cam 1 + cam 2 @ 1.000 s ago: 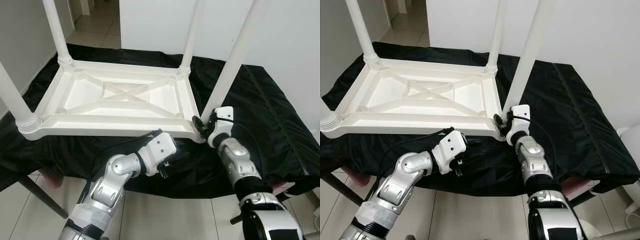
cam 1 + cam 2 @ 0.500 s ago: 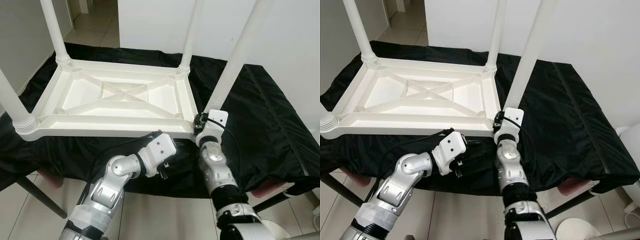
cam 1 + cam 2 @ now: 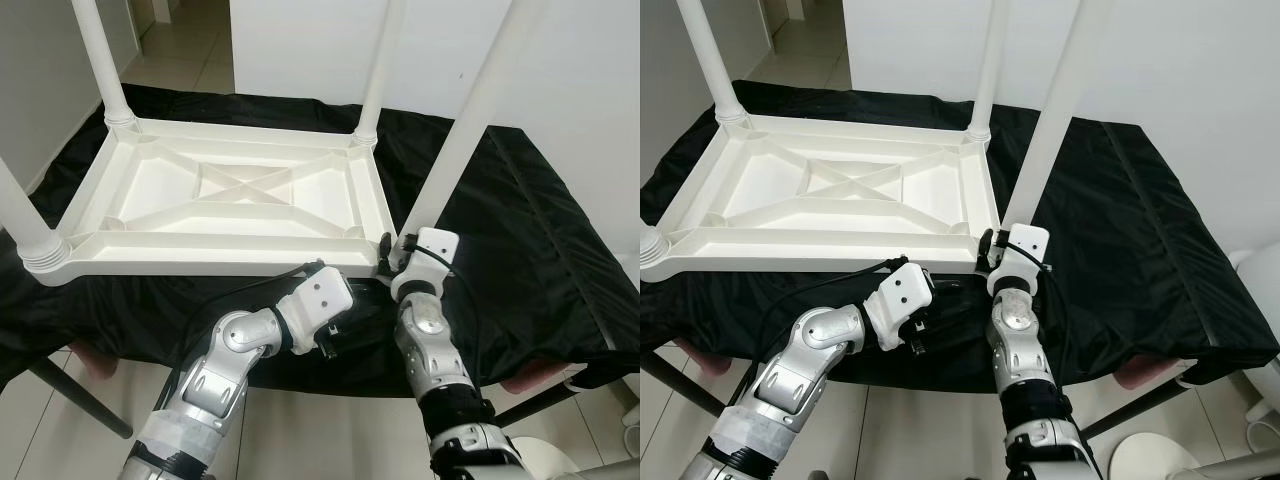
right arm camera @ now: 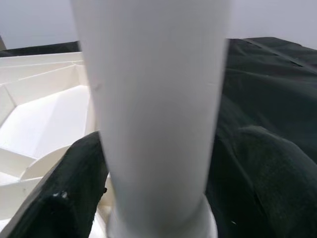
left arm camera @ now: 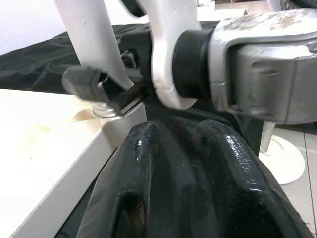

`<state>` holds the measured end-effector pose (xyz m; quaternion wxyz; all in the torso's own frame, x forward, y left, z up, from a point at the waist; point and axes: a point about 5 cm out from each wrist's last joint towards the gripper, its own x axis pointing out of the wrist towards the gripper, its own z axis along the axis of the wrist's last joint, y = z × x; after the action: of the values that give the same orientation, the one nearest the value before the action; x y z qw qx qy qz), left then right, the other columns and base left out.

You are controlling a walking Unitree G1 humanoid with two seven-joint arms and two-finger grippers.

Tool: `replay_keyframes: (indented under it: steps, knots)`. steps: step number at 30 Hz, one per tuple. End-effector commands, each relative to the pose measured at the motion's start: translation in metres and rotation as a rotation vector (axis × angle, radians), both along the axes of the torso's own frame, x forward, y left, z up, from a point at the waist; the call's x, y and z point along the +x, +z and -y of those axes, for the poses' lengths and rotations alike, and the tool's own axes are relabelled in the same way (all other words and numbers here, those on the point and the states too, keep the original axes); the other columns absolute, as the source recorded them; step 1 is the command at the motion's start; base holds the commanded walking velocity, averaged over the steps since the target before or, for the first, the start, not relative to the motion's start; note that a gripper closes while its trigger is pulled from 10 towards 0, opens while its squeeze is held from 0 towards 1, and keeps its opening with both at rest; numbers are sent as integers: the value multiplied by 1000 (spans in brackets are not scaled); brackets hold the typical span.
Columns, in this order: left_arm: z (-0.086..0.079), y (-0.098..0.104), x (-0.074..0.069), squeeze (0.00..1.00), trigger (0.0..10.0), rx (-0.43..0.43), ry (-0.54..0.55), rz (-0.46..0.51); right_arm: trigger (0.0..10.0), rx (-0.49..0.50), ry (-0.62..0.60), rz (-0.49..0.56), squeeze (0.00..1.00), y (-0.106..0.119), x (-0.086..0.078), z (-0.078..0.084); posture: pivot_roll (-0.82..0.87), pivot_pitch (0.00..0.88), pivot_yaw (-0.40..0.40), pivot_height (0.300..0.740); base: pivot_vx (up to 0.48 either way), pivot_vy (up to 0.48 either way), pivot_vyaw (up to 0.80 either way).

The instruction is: Building children table

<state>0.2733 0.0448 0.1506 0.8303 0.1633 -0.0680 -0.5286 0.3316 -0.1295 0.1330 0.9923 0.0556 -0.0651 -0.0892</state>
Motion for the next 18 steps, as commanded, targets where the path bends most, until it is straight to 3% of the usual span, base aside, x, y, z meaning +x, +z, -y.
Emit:
replay_keyframes:
  steps: [1,5,6,7,8,12,18]
  knots:
    - [1,0,0,0,10000,-14,54,10,10000,-10,-9,0,1000,-3,-6,4,57,30,-91,740,0,0,0]
    - [0,1,0,0,10000,-16,63,22,10000,-12,-12,-1,1000,-5,-12,6,57,30,-91,740,0,0,0]
    - [-1,1,2,0,10000,-20,75,31,10000,-19,7,9,353,-5,-17,6,55,32,-90,740,0,0,0]
    - [-1,1,2,0,10000,-20,75,31,10000,-19,7,9,353,-5,-17,6,55,32,-90,740,0,0,0]
    - [-2,2,4,0,10000,-22,92,45,10000,-32,24,15,0,-6,-21,6,48,34,-87,740,0,0,0]
    - [-3,3,5,0,10000,-23,104,53,10000,-41,35,18,0,-6,-24,5,48,34,-87,740,0,0,0]
    - [-10,13,18,0,10000,-56,181,88,10000,-35,85,10,0,-12,-38,2,43,37,-78,740,0,0,0]
